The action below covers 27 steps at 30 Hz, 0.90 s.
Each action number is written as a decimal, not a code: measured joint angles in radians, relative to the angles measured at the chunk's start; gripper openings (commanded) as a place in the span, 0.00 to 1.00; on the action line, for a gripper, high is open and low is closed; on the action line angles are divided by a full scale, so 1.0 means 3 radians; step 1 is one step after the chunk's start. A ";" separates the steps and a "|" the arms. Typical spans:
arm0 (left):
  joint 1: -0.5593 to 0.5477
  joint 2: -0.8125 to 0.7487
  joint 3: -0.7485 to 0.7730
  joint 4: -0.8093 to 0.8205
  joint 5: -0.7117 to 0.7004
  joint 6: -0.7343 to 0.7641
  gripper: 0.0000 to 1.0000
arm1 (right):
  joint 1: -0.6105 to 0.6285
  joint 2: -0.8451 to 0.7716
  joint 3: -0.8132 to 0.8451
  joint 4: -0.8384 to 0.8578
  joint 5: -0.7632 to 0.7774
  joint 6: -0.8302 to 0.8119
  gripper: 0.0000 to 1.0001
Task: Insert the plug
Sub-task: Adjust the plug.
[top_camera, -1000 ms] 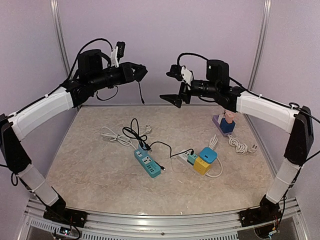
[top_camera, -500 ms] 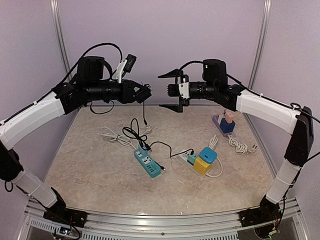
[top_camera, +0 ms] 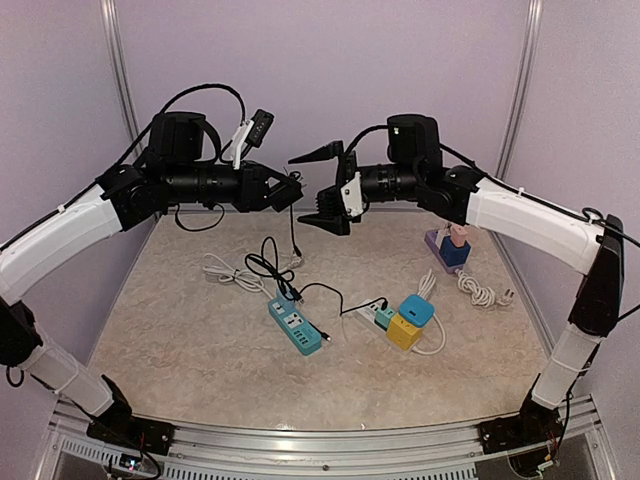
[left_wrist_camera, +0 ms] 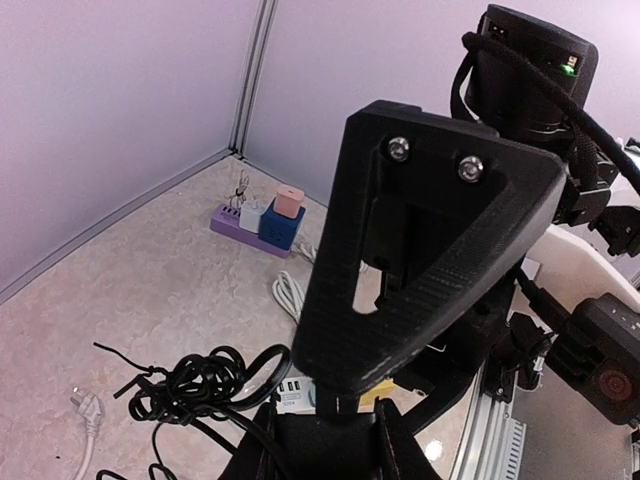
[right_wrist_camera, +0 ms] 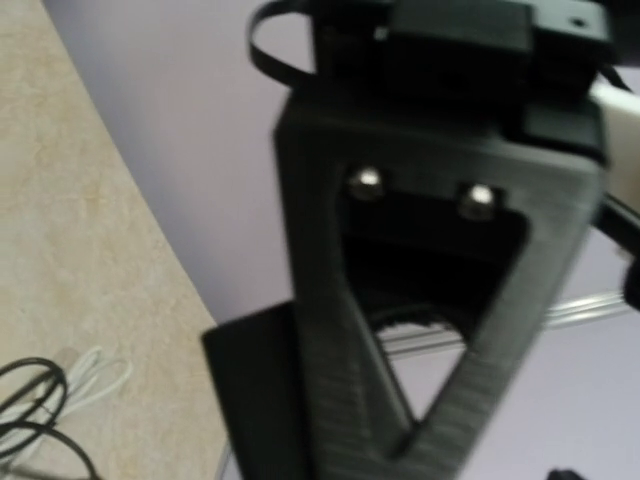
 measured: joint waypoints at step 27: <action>-0.0025 0.0004 -0.0056 -0.0103 0.0280 0.0019 0.00 | 0.0132 0.0161 0.0247 -0.0329 -0.0095 -0.0226 0.51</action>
